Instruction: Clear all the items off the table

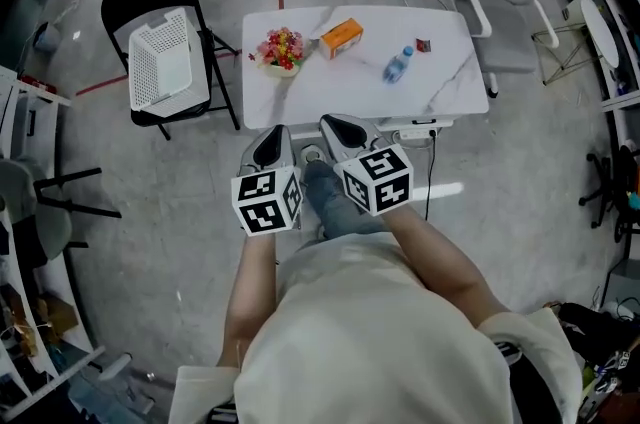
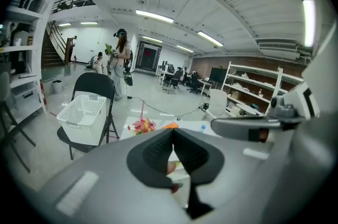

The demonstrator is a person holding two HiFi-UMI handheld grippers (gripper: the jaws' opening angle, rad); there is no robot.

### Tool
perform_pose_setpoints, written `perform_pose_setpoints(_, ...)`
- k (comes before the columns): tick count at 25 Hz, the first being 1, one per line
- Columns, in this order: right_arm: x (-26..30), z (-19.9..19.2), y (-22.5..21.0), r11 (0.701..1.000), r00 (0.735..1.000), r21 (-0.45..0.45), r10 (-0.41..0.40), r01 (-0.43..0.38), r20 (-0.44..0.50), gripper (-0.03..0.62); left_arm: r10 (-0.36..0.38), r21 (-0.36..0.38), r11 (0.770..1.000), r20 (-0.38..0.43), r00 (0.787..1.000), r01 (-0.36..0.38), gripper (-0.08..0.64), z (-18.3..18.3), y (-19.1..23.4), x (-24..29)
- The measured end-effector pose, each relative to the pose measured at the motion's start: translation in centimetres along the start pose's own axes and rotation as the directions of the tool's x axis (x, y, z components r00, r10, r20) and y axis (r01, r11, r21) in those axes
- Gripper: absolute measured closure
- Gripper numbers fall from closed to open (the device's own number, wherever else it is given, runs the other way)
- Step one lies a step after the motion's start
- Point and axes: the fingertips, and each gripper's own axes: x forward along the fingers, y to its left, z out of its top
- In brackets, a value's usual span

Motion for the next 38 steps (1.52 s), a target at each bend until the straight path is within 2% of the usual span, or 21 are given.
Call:
perform_pose_setpoints(16, 9.9, 3.5, -5.8, 0.999, 0.996, -0.004, 0.053, -0.053, -0.076, 0.594, 0.073, -0.051, 0.996, -0.033, 0.997, -0.075, 0.551, 4.5, 5.3, 9.4)
perform_pose_setpoints(24, 14.8, 3.8, -9.0, 0.997, 0.988, -0.011, 0.075, -0.078, -0.136, 0.594, 0.066, -0.066, 0.996, -0.031, 0.997, -0.068, 0.551, 6.3, 7.0, 14.3)
perform_pose_setpoints(29, 17.5, 3.3, -10.8, 0.995, 0.979, -0.004, 0.095, -0.098, -0.179, 0.587, 0.086, -0.063, 0.994, -0.056, 0.995, -0.09, 0.551, 6.5, 8.4, 17.5)
perform_pose_setpoints(38, 23.0, 0.3, -13.5, 0.988, 0.954, -0.026, 0.138, -0.15, -0.266, 0.514, 0.117, -0.083, 0.989, -0.089, 0.989, -0.125, 0.551, 5.1, 11.4, 22.8)
